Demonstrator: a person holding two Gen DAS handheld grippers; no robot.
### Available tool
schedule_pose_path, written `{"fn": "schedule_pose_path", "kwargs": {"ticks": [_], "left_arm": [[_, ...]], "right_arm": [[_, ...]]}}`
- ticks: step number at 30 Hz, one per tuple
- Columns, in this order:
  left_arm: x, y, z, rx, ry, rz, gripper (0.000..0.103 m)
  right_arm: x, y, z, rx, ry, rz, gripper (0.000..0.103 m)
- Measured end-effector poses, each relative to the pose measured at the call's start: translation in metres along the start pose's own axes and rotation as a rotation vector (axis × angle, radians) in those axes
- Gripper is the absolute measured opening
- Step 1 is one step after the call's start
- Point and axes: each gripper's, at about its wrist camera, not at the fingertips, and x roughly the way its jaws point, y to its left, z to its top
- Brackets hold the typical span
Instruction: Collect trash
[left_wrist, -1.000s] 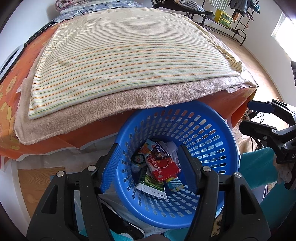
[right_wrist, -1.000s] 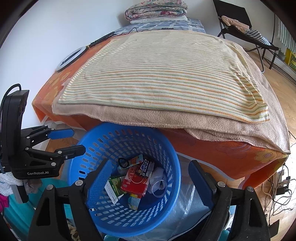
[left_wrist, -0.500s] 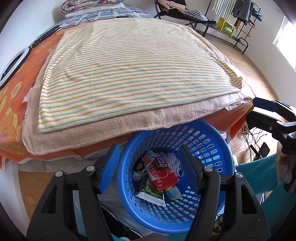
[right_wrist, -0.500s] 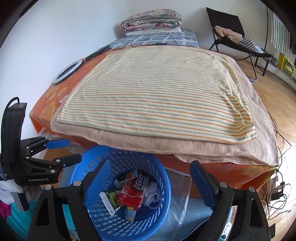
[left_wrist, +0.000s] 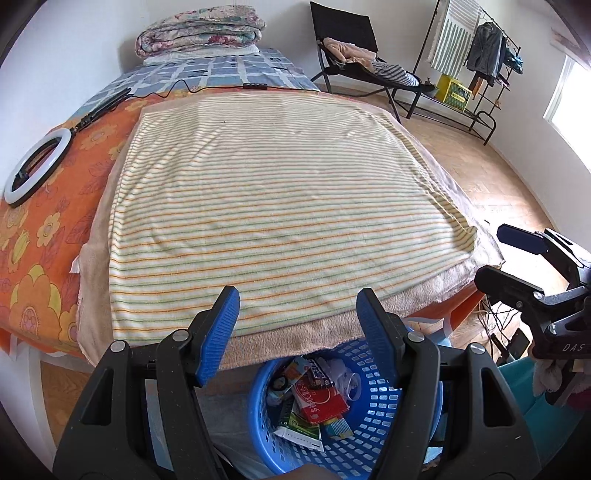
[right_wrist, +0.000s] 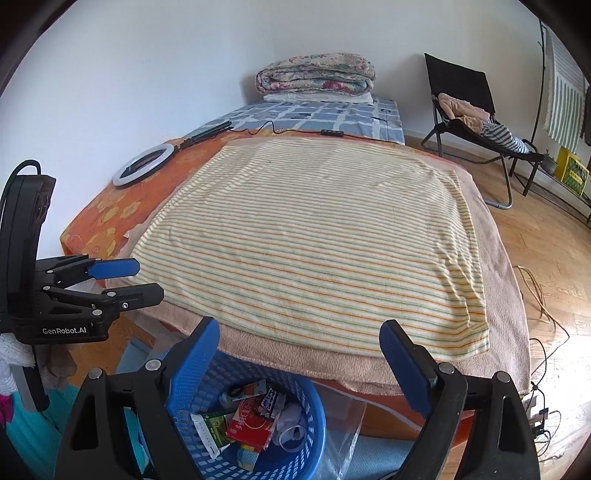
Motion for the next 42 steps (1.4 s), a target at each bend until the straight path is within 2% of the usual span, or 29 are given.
{"fn": "schedule_pose_path", "kwargs": {"ticks": [9,11,13,19,27,30,34,42], "left_arm": [[-0.01,0.001,0.047,0.015,-0.085,0.006,0.068],[-0.012,0.0,0.055,0.022,-0.106,0.012,0.072],[-0.013,0.001,0.063,0.01,-0.132,0.008,0.086],[-0.011,0.004,0.082,-0.026,-0.167,0.009,0.087],[-0.01,0.002,0.089,-0.024,-0.181,0.054,0.087],[-0.012,0.002,0.091,-0.039,-0.198,0.073,0.097],[-0.017,0.003,0.092,-0.05,-0.232,0.083,0.1],[-0.021,-0.004,0.088,-0.031,-0.24,0.109,0.103]], "right_arm": [[0.007,-0.013,0.036,0.013,-0.006,0.005,0.09],[0.009,-0.016,0.045,0.021,-0.015,0.004,0.09],[0.01,-0.02,0.054,0.024,-0.026,0.004,0.09],[0.014,-0.035,0.076,0.075,-0.056,0.021,0.093],[0.015,-0.045,0.09,0.108,-0.115,0.019,0.1],[0.013,-0.049,0.094,0.112,-0.14,-0.001,0.101],[0.018,-0.056,0.095,0.151,-0.131,0.007,0.101],[0.02,-0.057,0.091,0.149,-0.125,-0.002,0.101]]}}
